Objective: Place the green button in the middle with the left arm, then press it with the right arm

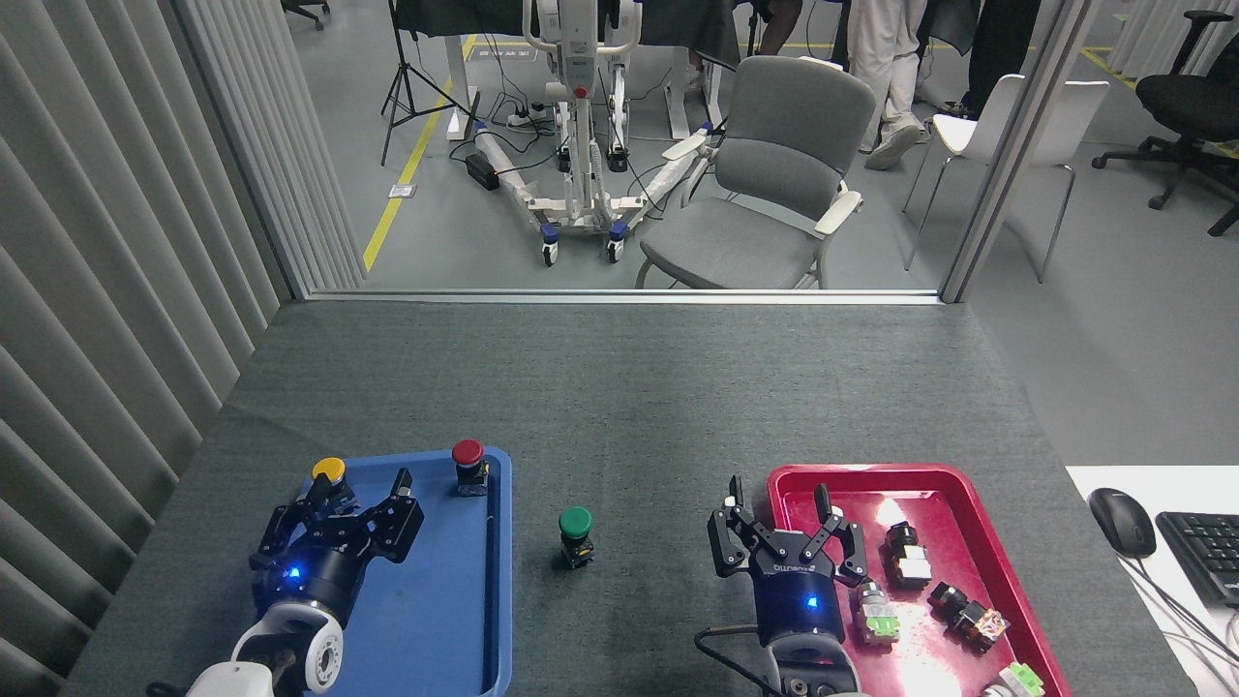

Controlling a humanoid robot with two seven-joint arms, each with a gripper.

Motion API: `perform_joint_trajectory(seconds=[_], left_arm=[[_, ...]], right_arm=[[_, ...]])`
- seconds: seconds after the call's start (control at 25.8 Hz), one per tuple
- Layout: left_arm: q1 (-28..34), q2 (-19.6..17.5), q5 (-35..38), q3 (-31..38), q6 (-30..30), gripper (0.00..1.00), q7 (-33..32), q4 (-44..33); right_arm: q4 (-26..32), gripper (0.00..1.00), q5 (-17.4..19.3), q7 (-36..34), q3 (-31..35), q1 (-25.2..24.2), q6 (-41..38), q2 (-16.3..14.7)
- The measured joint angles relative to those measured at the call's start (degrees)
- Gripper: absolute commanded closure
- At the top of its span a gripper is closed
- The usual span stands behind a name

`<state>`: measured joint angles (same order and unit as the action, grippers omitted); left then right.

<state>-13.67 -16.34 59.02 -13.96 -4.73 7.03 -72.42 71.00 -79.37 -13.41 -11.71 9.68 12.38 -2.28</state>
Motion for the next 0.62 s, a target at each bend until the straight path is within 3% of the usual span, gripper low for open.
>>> perform_joint_trajectory(seconds=[0.15,0.39,0.62], left_arm=[[-0.66,-0.34,0.26,0.27,-0.25,0.01,0.00,-0.05],[1.26,2.30,0.64,3.58,-5.93,0.01,0.07,-3.11],[0.63,1.47,0.64,2.89,-3.90,0.01,0.00,-1.24]], right_arm=[[0.02,0.01,0.00,0.00,0.00,-0.01,0.11,0.00],[0.03,0.01,0.00,-0.06,-0.06,-0.08,0.25,-0.04],[0.03,0.01,0.00,-0.19,-0.07,-0.08,0.25,-0.01]])
